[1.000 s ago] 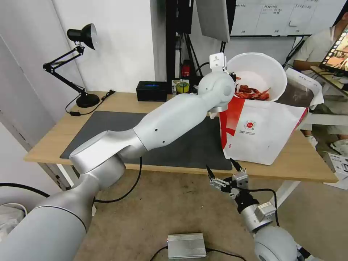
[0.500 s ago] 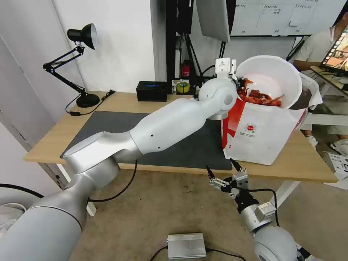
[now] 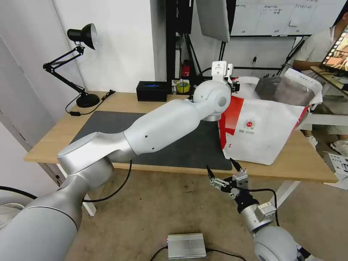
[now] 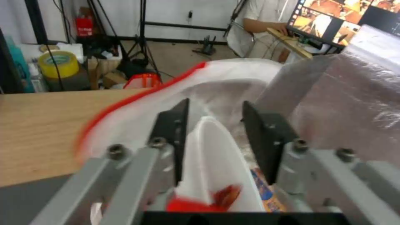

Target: Pick up the trash from the table and place it into the takeout bag.

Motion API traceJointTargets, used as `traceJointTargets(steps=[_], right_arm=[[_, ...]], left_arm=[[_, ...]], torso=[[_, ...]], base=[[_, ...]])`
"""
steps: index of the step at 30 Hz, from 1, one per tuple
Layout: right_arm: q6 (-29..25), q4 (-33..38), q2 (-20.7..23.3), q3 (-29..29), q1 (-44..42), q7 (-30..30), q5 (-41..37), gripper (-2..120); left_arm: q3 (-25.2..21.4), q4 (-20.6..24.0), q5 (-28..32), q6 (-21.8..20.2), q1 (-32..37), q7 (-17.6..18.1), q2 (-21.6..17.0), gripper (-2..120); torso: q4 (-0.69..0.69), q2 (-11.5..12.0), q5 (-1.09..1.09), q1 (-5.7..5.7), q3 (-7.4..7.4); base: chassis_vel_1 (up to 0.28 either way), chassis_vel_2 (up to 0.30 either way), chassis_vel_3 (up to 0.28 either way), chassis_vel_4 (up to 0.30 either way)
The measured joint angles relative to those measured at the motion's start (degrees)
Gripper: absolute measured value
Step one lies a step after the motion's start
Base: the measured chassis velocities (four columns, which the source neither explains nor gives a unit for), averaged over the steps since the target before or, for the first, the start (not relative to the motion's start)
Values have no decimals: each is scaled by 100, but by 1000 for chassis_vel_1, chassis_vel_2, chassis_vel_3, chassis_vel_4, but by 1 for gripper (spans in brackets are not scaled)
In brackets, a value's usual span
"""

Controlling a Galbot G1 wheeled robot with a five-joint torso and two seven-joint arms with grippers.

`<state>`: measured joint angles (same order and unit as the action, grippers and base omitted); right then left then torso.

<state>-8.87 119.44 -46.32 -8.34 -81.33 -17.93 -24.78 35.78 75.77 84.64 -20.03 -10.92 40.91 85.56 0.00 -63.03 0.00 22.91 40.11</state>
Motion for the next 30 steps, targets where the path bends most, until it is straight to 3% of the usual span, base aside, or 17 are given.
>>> traceJointTargets(steps=[9, 12, 15, 16, 19, 22, 25, 26, 28, 30], right_arm=[[0, 0, 0, 0, 0, 0, 0, 100], [0, 0, 0, 0, 0, 0, 0, 100], [0, 0, 0, 0, 0, -1, 0, 100], [0, 0, 0, 0, 0, -1, 0, 100], [0, 0, 0, 0, 0, -1, 0, 100], [0, 0, 0, 0, 0, -1, 0, 100], [0, 0, 0, 0, 0, -2, 0, 100], [0, 0, 0, 0, 0, -2, 0, 100], [0, 0, 1, 0, 0, -1, 0, 100], [0, 0, 0, 0, 0, 0, 0, 100]], left_arm=[[-74, 450, 19, 97, -19, 14, -380, 74], [-175, 908, 7, 224, 69, 9, -841, 89], [-267, 1202, -36, 323, 208, -15, -1161, 96], [-267, 1202, -36, 323, 208, -15, -1161, 96], [-507, 1875, -263, 531, 738, -223, -1919, 100], [-600, 2029, -336, 607, 943, -325, -2146, 100], [-985, 2262, -686, 878, 1736, -775, -2925, 100], [-985, 2262, -686, 878, 1736, -775, -2925, 100], [-1414, 2432, -851, 982, 2290, -1072, -3426, 100], [-1633, 2527, -877, 992, 2541, -1202, -3636, 100]], torso=[[0, 0, 0, 0, 0], [0, 0, -1, 0, 0], [0, 0, -1, 0, 0], [0, 0, -1, 0, 0], [0, 0, -2, 1, 0], [1, -1, -2, 1, 0], [1, 0, -3, 1, 1], [1, 0, -3, 1, 1], [2, 1, -5, 1, 1], [1, 0, -3, 1, 0]], base=[[0, 0, 0, 0], [0, 0, 0, 0], [0, 0, 0, 0], [0, 0, 0, 0], [0, 0, 0, 0], [0, 0, 0, 0], [0, 0, 0, 0], [0, 0, 0, 0], [0, 0, 0, 0], [0, 0, 0, 0]])
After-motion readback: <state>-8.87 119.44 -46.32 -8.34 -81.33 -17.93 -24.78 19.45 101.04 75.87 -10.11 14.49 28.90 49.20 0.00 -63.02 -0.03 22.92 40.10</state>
